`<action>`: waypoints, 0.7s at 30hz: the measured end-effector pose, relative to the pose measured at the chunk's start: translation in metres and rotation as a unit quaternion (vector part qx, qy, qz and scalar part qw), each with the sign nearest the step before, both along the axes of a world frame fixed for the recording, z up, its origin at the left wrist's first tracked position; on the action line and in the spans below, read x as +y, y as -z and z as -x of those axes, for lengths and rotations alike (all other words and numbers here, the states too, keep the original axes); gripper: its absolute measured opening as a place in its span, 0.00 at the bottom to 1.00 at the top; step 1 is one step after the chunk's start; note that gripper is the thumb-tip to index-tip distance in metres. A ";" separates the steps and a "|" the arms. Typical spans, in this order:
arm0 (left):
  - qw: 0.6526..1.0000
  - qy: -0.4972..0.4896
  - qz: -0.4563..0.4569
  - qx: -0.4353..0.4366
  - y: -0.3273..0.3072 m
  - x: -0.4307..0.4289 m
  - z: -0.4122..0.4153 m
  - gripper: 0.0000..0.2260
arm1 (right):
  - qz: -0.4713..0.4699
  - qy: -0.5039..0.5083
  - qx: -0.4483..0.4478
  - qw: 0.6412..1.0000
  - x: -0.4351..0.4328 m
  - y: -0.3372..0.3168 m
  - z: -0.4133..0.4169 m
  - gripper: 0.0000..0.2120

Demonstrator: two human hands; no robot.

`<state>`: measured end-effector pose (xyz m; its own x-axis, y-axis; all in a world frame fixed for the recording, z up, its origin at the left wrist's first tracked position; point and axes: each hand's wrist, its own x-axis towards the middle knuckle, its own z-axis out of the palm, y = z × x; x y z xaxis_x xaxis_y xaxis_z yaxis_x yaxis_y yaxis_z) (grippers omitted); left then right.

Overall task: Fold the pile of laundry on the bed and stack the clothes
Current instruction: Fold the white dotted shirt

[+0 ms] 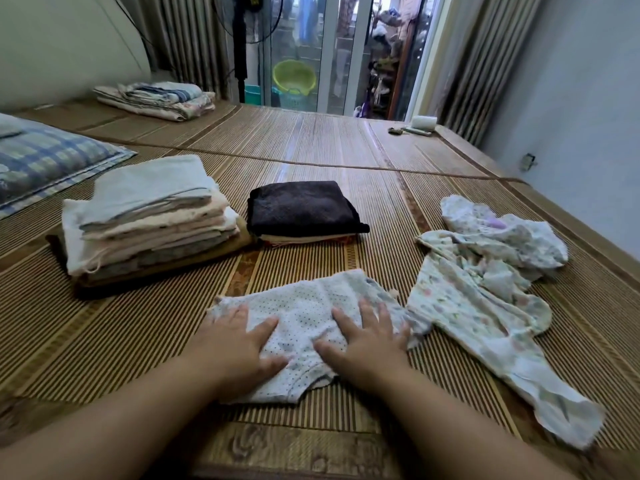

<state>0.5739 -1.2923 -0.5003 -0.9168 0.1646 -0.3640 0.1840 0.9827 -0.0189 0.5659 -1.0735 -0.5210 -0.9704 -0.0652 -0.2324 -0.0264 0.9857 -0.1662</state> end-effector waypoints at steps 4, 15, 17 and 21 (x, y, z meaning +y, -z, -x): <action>0.998 0.052 0.042 0.001 -0.026 0.020 -0.017 0.33 | -0.082 -0.093 -0.018 0.992 0.031 -0.019 0.055 0.34; 0.953 0.160 -0.250 -0.063 -0.015 -0.011 -0.015 0.25 | 0.168 -0.147 0.168 0.960 0.033 -0.032 -0.006 0.11; 0.955 0.181 -0.229 -0.046 -0.011 -0.015 -0.015 0.26 | 0.154 -0.199 0.106 0.962 0.034 -0.034 -0.042 0.15; 0.955 0.191 -0.222 0.045 0.002 -0.010 -0.023 0.21 | 0.048 -0.262 0.029 0.963 0.035 -0.036 -0.061 0.34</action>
